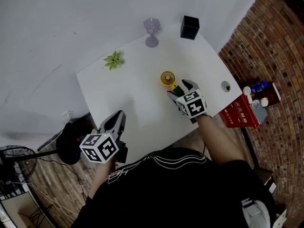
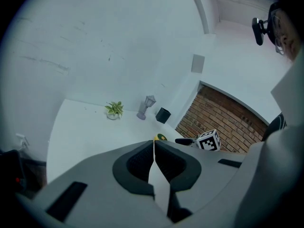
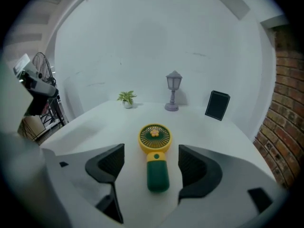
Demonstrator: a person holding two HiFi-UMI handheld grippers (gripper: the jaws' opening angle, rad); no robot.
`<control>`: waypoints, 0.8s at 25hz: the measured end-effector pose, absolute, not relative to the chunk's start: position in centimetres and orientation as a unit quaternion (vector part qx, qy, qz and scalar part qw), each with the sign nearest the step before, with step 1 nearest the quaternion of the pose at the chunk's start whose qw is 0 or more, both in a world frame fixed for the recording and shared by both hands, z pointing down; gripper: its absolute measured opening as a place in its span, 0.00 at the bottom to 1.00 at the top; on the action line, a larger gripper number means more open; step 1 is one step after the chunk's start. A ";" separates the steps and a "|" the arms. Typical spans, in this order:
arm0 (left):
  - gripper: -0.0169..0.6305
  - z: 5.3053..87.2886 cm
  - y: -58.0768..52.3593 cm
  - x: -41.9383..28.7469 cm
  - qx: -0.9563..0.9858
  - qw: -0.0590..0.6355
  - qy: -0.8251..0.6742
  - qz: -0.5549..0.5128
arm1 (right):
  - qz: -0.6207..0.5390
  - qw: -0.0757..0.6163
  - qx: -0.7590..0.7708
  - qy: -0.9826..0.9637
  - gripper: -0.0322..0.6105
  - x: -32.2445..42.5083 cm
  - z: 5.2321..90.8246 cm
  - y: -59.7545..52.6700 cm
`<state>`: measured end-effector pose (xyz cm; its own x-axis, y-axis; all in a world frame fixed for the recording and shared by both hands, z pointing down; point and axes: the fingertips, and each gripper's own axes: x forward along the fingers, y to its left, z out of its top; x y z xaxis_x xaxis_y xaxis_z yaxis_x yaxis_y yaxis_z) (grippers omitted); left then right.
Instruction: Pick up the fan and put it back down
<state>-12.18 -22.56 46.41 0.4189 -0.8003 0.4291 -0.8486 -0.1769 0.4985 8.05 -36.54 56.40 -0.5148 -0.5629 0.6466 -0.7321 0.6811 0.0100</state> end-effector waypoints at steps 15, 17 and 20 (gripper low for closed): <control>0.08 39.0 -17.6 -8.3 0.818 0.293 -0.494 0.024 | 0.120 0.079 0.310 -0.940 0.16 5.6 38.6 -24.7; 0.08 37.8 -16.6 -7.7 0.826 0.283 -0.487 0.021 | 0.119 0.057 0.308 -0.942 0.06 5.9 37.1 -23.1; 0.08 36.2 -14.8 -7.0 0.842 0.261 -0.472 0.023 | 0.119 0.027 0.296 -0.947 0.05 5.9 35.3 -21.0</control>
<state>-6.96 -14.84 36.19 0.5529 -0.7828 0.2855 -0.8073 -0.4182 0.4164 5.87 -20.95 35.27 -0.8236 -0.5542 0.1206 -0.5668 0.7968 -0.2096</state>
